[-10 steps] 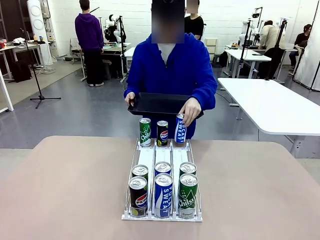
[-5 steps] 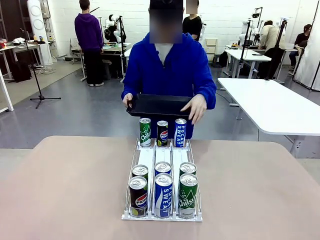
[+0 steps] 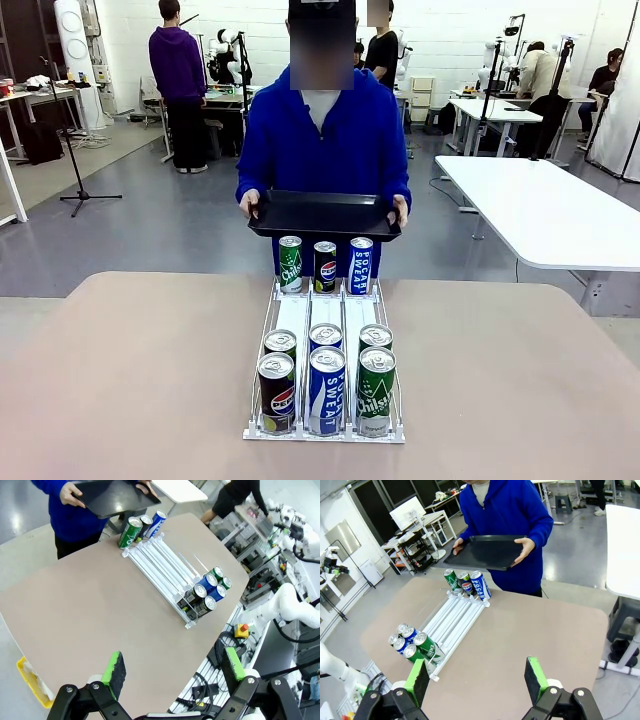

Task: Retrieve and hand over the desired beverage to the person.
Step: Pick up a can of the same type that the person held from the Automatic Can Dispenser.

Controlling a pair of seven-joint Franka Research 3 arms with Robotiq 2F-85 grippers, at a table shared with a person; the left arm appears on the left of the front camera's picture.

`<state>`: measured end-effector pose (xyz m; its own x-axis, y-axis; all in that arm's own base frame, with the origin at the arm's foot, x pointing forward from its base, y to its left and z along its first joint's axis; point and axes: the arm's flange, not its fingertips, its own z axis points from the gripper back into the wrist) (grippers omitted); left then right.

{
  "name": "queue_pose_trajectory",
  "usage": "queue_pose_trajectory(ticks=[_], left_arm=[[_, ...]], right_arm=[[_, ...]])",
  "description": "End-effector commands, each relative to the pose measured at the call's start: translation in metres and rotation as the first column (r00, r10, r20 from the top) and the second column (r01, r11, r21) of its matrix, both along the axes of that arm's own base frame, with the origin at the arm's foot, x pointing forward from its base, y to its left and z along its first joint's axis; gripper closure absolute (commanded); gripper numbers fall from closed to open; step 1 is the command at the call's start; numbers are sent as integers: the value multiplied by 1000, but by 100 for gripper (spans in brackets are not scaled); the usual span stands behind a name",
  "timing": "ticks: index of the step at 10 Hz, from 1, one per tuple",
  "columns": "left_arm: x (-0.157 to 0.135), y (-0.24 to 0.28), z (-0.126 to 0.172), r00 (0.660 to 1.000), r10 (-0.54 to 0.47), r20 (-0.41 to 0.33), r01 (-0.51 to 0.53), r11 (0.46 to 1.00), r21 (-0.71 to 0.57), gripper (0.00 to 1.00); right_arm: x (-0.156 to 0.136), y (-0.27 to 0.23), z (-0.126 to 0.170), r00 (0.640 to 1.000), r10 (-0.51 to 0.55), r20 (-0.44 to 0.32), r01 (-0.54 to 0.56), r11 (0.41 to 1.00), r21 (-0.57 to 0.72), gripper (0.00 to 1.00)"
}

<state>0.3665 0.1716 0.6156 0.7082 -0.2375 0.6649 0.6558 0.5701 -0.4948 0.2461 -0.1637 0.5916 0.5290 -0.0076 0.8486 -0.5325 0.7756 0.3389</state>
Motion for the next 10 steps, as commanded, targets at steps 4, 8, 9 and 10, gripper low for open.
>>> queue_pose_trajectory(ticks=[4,8,9,10], left_arm=[[-99,-237,81,996,49,-75,-2,852,523,0],[-141,-401,26,935,345,-82,-225,754,617,0],[-149,-429,10,946,309,-101,-178,750,637,0],[-151,-450,3,953,276,-124,-136,756,641,0]], right_arm=[[0,1,0,1000,10,4,-10,1000,2,0],[0,1,0,1000,10,4,-10,1000,2,0],[0,1,0,1000,10,4,-10,1000,2,0],[0,1,0,1000,10,4,-10,1000,2,0]])
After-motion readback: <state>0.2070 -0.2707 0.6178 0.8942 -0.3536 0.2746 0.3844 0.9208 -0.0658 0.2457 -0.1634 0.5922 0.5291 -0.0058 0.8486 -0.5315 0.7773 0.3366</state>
